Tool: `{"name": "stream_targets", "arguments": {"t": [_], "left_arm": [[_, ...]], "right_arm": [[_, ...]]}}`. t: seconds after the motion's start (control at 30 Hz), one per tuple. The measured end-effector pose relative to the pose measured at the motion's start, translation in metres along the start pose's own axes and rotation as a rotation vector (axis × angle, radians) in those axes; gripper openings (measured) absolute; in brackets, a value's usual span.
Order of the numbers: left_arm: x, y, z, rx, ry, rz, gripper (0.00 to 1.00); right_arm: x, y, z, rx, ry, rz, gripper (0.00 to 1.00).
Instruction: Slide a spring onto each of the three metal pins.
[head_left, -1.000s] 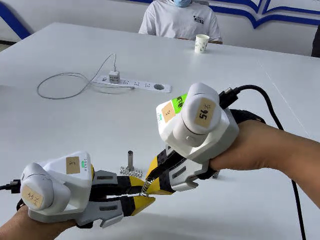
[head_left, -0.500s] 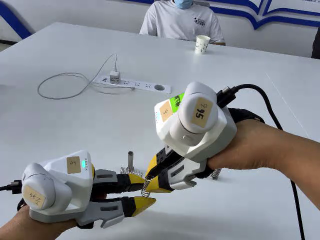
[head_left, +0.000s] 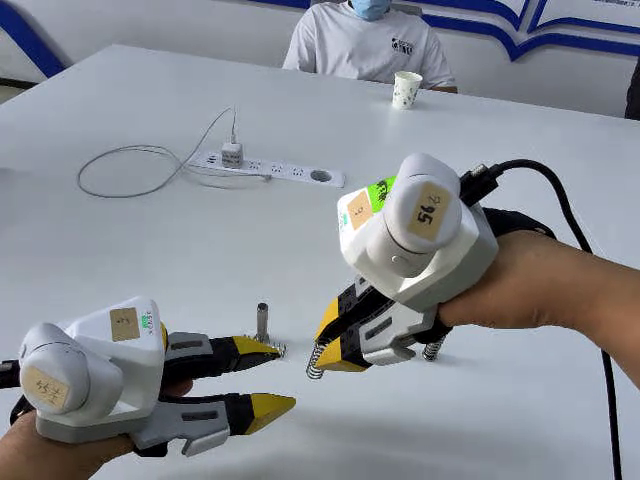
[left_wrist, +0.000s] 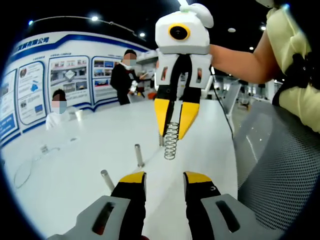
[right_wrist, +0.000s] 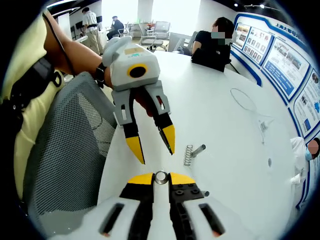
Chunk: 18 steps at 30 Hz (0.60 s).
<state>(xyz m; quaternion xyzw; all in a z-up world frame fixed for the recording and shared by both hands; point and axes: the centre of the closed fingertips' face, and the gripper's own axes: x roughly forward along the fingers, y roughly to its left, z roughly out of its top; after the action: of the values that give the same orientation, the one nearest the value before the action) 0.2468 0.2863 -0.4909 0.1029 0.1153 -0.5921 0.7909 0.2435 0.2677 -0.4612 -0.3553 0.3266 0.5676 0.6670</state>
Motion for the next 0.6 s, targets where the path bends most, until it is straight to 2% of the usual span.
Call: {"name": "stream_targets", "arguments": {"t": [0.37, 0.6], "left_arm": [[-0.013, 0.013, -0.005, -0.039, -0.005, 0.061, 0.38], [-0.018, 0.016, -0.008, -0.06, -0.004, 0.084, 0.41]], "right_arm": [[-0.014, -0.017, -0.009, 0.029, 0.011, -0.045, 0.12], [-0.02, -0.027, -0.016, 0.046, 0.02, -0.068, 0.12]]}}
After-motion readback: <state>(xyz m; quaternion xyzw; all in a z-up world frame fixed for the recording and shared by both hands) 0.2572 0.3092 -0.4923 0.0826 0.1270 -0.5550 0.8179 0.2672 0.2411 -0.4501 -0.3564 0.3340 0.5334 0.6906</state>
